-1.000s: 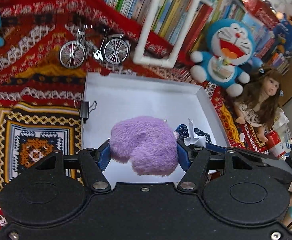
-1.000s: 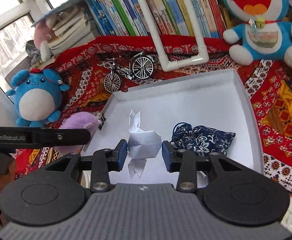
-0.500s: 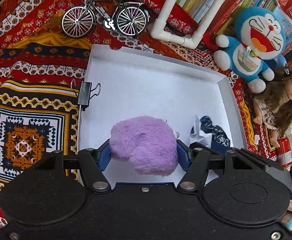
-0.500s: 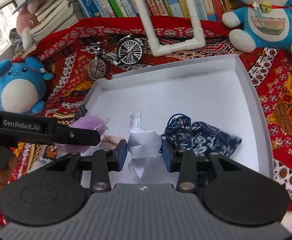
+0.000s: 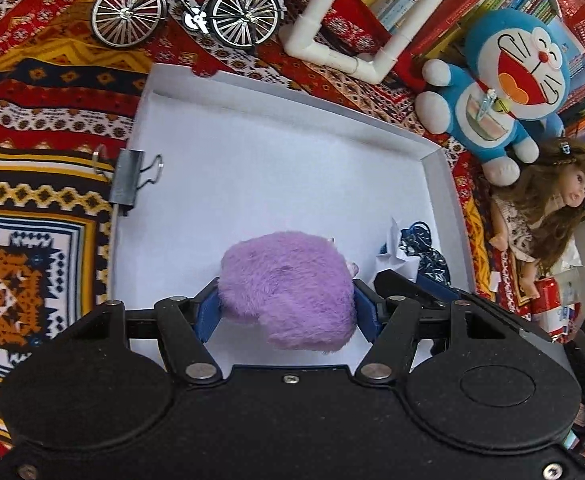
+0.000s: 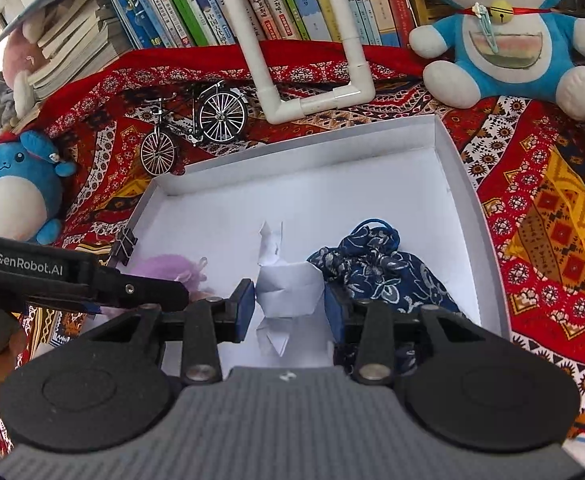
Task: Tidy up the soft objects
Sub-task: 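Carry the plush heart with the left tool while the right tool lowers the paper item into the tray, then open the left tool releasing the heart while the right tool releases the paper item in the tray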
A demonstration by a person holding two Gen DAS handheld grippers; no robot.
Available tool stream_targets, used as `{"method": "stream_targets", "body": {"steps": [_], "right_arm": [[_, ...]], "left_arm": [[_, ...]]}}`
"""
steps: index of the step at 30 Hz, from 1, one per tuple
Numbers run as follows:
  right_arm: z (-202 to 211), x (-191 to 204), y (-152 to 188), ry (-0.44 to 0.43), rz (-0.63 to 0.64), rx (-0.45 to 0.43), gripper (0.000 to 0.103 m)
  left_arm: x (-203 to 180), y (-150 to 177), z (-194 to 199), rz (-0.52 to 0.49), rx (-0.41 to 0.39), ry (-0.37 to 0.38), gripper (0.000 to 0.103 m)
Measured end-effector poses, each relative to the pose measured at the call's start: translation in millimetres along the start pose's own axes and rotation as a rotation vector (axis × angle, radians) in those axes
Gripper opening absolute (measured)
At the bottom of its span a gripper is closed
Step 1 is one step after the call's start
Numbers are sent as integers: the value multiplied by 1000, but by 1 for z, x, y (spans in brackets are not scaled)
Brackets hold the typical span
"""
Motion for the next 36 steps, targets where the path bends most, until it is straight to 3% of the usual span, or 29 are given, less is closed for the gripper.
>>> {"method": "stream_targets", "body": {"steps": [6, 9, 13, 24, 36], "right_arm": [[1, -2, 0, -7, -4, -4, 47], [1, -1, 1, -5, -2, -3, 58], [0, 0, 1, -8, 9, -3, 61], [5, 5, 4, -4, 34, -15, 64], [36, 16, 14, 20, 96, -78, 70]], "left_arm": [[-8, -4, -4, -17, 12, 7, 63], [-9, -5, -4, -22, 11, 5, 63], [-8, -6, 0, -32, -13, -30, 65], [-4, 1, 16, -44, -56, -70, 72], [-14, 28, 57, -114, -181, -167, 72]]}}
Point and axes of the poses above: each gripper's, at about its wrist camera, not at the fingertips, and z roughly against the way its jaws point, x to its left, y to its underside, the point moved 6 cm from there along -z, roughly the way its jaws point, and after that the axes turned 14 degrees about x, right-handed, at the moved point
